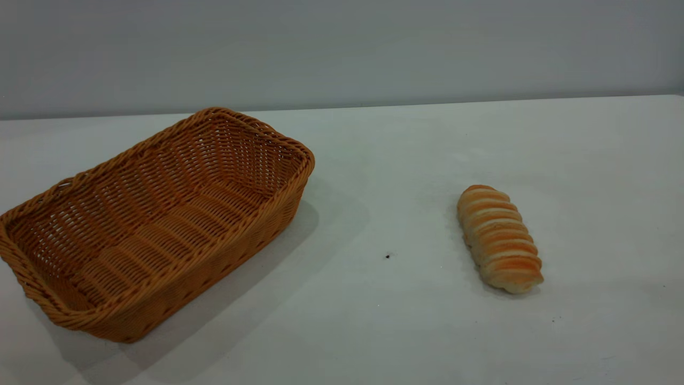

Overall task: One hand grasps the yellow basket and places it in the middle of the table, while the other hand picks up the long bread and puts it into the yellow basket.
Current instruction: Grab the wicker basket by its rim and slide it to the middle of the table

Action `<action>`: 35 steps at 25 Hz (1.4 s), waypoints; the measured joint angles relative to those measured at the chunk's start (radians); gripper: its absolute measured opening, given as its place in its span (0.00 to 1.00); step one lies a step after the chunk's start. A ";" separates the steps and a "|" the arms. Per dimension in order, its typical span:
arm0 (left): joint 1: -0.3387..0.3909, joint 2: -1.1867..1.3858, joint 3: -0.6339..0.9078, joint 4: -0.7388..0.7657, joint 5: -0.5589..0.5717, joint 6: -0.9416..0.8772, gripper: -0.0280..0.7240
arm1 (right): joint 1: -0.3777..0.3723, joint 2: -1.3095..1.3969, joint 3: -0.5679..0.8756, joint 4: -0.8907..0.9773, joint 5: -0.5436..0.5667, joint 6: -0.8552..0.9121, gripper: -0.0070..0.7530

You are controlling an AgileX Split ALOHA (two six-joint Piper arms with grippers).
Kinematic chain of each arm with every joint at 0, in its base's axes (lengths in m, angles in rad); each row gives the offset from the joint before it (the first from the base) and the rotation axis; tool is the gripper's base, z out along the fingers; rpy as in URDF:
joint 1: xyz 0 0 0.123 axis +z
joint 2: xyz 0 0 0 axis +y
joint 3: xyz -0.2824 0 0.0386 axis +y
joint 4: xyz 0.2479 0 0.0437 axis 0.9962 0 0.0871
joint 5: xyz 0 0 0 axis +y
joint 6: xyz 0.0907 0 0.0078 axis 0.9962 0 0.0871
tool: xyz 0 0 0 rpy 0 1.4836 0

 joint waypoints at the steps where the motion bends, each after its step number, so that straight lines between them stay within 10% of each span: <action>1: 0.000 0.000 0.000 0.000 0.000 0.000 0.66 | 0.000 0.000 0.000 0.000 0.000 0.000 0.47; 35: 0.000 0.000 -0.009 -0.011 -0.039 -0.002 0.66 | 0.000 0.000 0.000 0.003 0.000 0.008 0.47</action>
